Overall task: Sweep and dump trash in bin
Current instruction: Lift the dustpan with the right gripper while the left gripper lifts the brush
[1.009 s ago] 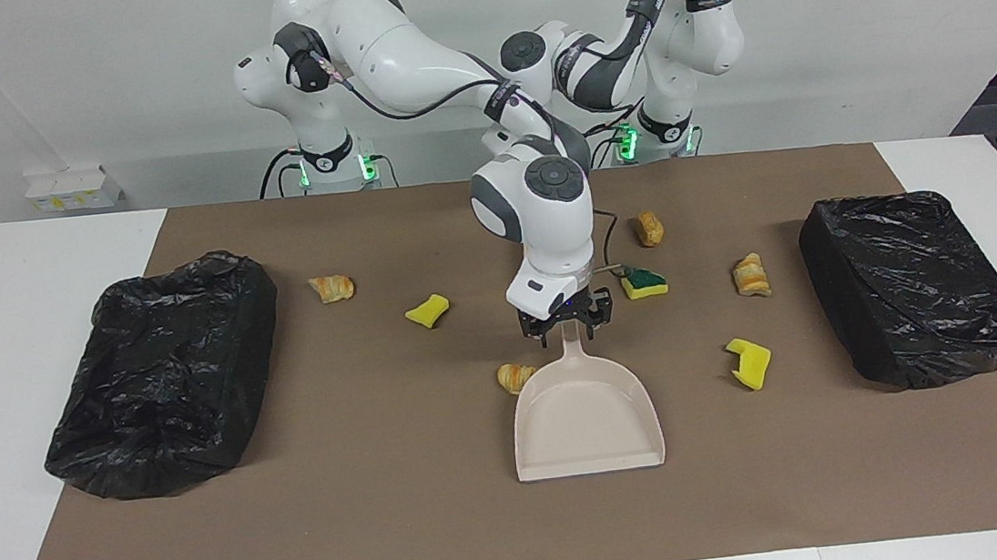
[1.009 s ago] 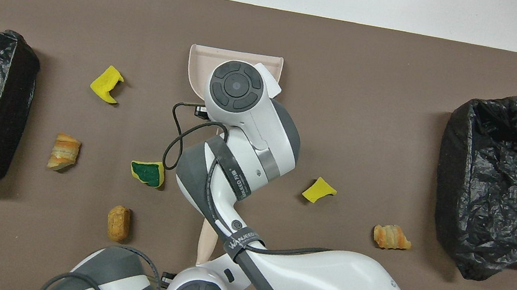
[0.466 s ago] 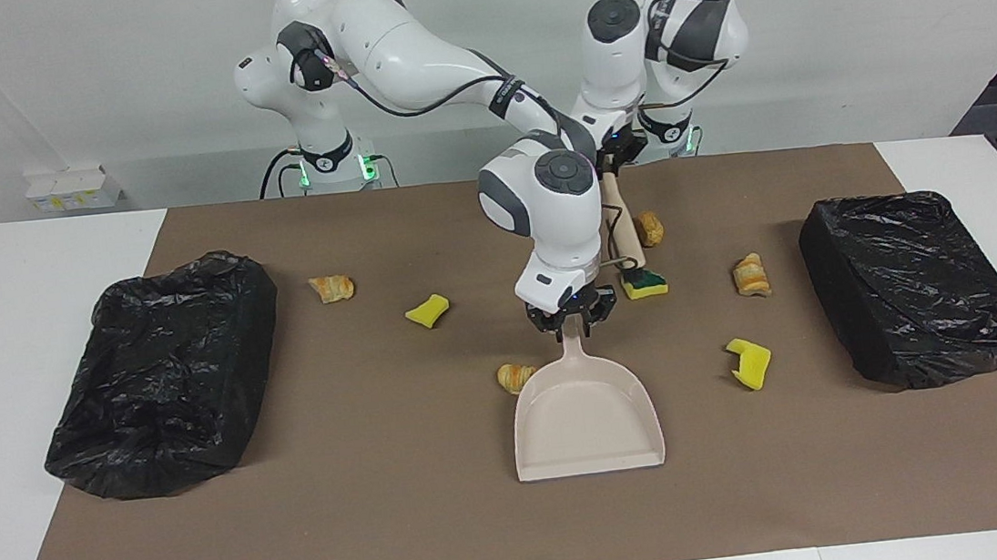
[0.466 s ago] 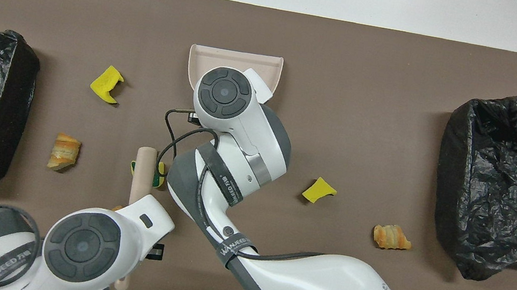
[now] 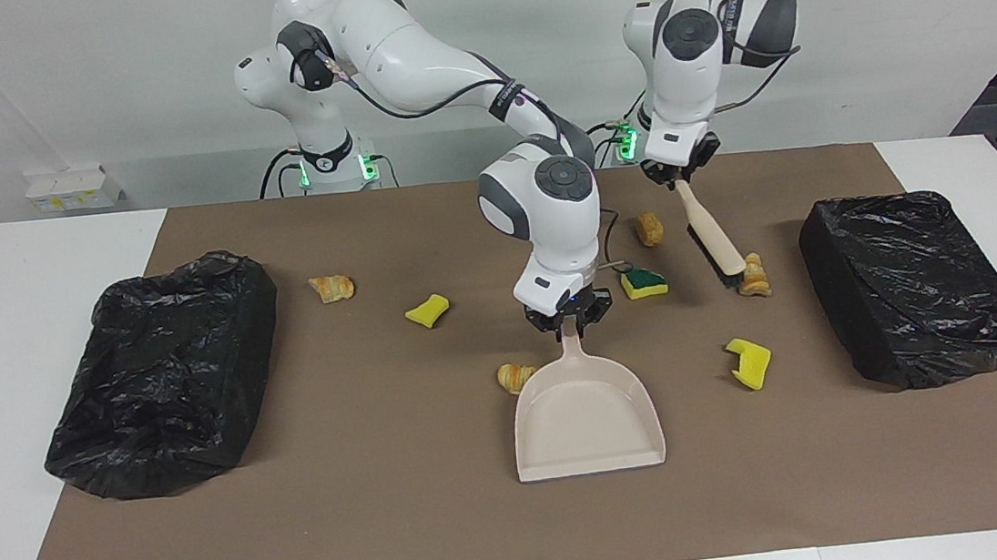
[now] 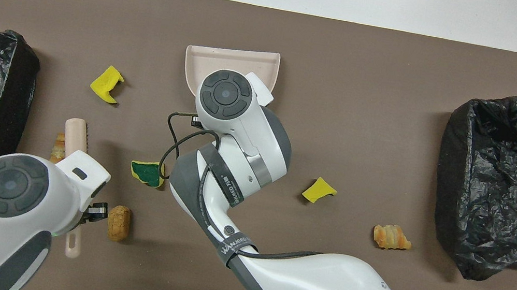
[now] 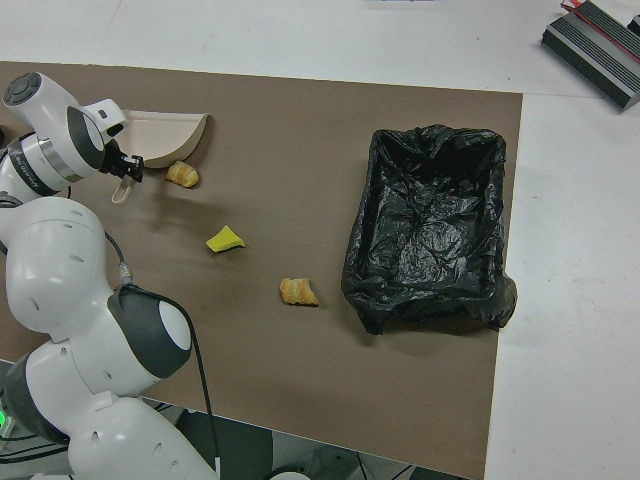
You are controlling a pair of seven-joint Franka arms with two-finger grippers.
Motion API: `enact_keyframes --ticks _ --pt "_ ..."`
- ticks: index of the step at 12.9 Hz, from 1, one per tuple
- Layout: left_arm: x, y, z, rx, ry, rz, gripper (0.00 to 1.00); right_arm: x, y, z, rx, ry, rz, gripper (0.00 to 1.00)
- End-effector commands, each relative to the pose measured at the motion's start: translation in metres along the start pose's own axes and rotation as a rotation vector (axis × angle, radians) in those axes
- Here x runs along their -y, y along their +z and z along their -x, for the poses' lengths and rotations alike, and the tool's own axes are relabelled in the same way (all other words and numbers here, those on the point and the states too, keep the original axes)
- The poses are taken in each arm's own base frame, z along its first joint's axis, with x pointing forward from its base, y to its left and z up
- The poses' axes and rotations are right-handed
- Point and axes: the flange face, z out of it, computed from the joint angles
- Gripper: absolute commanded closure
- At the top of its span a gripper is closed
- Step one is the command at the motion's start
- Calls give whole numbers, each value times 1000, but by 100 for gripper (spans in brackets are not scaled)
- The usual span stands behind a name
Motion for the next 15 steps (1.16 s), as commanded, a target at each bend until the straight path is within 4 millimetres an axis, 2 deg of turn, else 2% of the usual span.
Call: enact_keyframes --ticks 1,3,5,7,8,10,12,13,15 --pt "40 12 -24 -12 -110 -3 100 -7 -7 3 8 2 -5 100" --pt "54 22 -31 -12 -144 10 100 -15 -33 0 -3 2 -12 100" --pt "65 45 -33 23 -156 -18 100 -34 -58 -7 4 -24 -3 100" --pt "66 74 -28 71 -145 -59 100 -68 -78 -17 40 -149 18 100" --pt "67 80 -25 85 -143 -67 100 -82 -93 -19 51 -226 17 100" --pt "64 83 -23 96 -127 -80 100 -117 -112 -27 84 -333 15 100" --pt "54 81 -19 89 -94 -83 100 -139 -119 -30 117 -504 7 100" --pt "38 77 -12 76 -45 -85 100 -141 -117 -30 123 -615 1 100" --pt "19 74 -3 80 -14 -51 100 -144 -114 -27 136 -770 -8 100"
